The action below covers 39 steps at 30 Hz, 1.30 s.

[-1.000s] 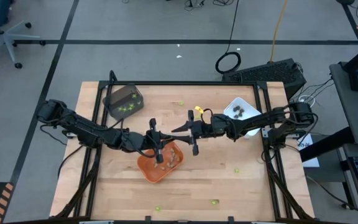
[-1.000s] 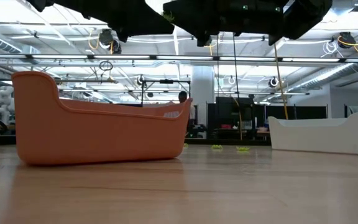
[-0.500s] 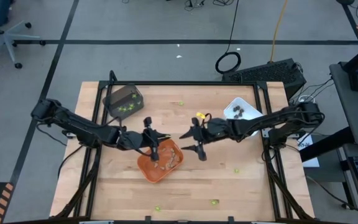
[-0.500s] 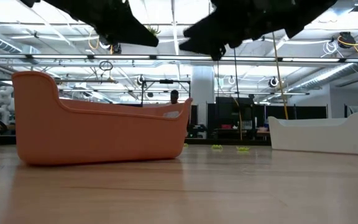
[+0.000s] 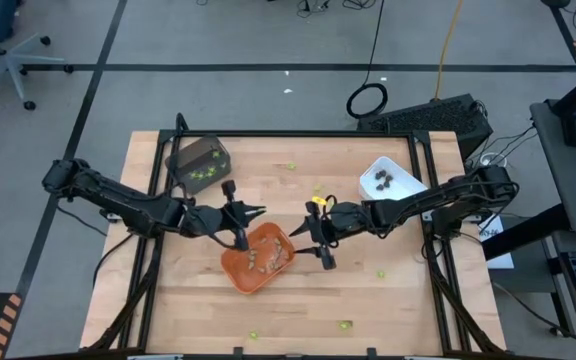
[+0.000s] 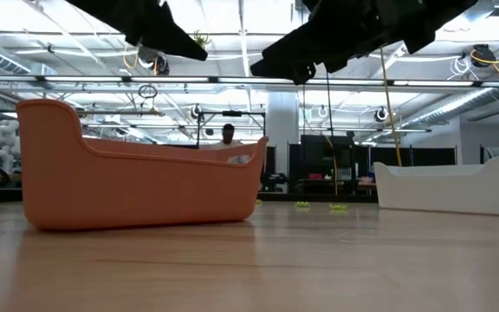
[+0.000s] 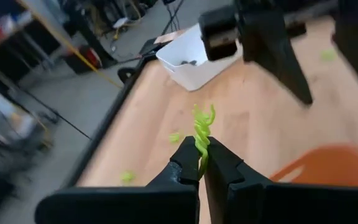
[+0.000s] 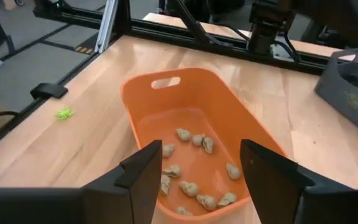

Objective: Sort Halloween decoration
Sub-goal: Put the green spider toy into the black bin

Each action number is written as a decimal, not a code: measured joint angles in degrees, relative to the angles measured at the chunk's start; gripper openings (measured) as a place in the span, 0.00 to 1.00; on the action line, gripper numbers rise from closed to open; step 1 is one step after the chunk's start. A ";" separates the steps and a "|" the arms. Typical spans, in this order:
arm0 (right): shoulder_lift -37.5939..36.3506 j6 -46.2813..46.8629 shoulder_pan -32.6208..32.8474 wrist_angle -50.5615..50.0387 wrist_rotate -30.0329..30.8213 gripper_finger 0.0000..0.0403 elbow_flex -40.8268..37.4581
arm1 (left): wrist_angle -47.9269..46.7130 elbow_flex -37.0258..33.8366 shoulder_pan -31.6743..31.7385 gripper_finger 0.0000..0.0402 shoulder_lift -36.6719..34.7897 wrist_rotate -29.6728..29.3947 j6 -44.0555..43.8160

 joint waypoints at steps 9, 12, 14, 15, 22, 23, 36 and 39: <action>0.00 -0.31 0.00 -3.12 0.08 0.49 0.00 | -0.92 0.00 0.01 0.00 0.26 -0.46 20.80; 0.00 -0.27 0.00 -3.29 0.08 0.49 0.00 | -0.99 0.00 -0.05 0.00 0.26 -0.48 25.57; 0.00 0.04 0.00 -3.48 0.08 0.49 -0.01 | -1.30 0.00 -0.10 0.00 0.26 -0.46 28.11; 0.00 0.23 0.00 -3.60 0.11 0.49 -0.01 | -1.30 0.00 -0.14 0.00 0.26 -0.46 29.06; 0.00 1.16 -0.02 -3.62 3.67 0.49 -0.02 | -1.22 0.00 -0.95 0.00 0.26 -0.44 29.61; 0.00 1.27 -0.02 -3.62 4.84 0.49 0.00 | -1.26 0.00 -1.16 0.00 0.26 -0.44 29.49; 0.00 2.70 -0.07 -3.62 7.68 0.49 -0.02 | -1.17 0.00 -2.30 0.00 0.26 -0.40 13.53; 0.00 2.16 0.00 -3.62 10.51 0.49 -0.02 | -1.17 0.00 -2.30 0.00 0.26 -0.40 2.57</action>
